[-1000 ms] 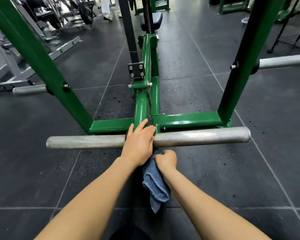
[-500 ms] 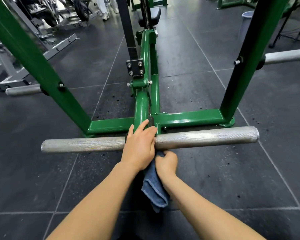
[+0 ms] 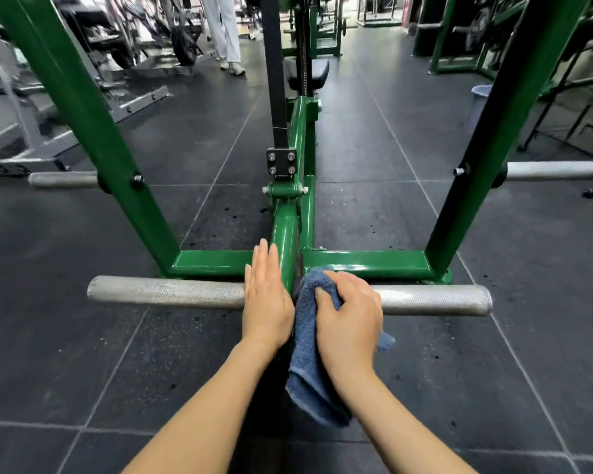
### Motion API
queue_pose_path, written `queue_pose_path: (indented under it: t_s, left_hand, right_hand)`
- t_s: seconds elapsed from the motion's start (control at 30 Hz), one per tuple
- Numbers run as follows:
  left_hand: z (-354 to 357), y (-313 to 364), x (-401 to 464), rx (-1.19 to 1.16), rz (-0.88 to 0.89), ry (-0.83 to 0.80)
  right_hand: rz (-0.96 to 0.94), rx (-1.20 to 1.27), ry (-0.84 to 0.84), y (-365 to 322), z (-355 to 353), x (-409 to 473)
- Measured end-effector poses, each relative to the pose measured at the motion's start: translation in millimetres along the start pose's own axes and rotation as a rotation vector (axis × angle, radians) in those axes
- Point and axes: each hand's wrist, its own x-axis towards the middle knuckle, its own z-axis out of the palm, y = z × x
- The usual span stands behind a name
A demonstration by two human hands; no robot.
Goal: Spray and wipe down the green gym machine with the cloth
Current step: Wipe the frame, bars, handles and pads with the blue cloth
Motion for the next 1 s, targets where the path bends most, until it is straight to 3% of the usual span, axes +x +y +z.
queue_pose_path:
  t_s: [0.1,0.2,0.27,0.37,0.63,0.7,0.8,0.83,0.93,1.0]
  left_hand:
    - [2,-3,1,-0.017,-0.017,-0.016]
    - [5,-5,9,-0.005,-0.044,-0.033]
    - [3,-5,10,0.072,-0.054,-0.083]
    - [1,-3,6,0.179,-0.059,-0.132]
    - [-2,2,9,0.130,-0.116,-0.175]
    - [-4,2,12,0.146,-0.132,-0.193]
    - [-4,2,14,0.122,-0.171,-0.192]
    - [-4,2,14,0.102,-0.183,-0.169]
    - [-2,2,14,0.097,-0.229,-0.141]
    - [2,2,14,0.140,-0.207,-0.133]
  right_hand:
    - [-0.232,-0.419,-0.032,-5,26,15]
    - [-0.228,-0.620,-0.201,-23,40,42]
    - [-0.084,-0.621,-0.367,-27,42,72]
    - [0.062,-0.562,-0.474,-25,45,99]
    - [-0.320,-0.694,-0.674,-20,4,61]
    - [-0.333,-0.685,-0.588,-41,-5,74]
    - [-0.403,-0.562,-0.280,-77,-2,94]
    - [-0.386,-0.524,-0.271,-81,7,99]
    - [-0.267,-0.552,-0.567,-61,46,96]
    - [-0.184,-0.534,-0.644,-39,62,95]
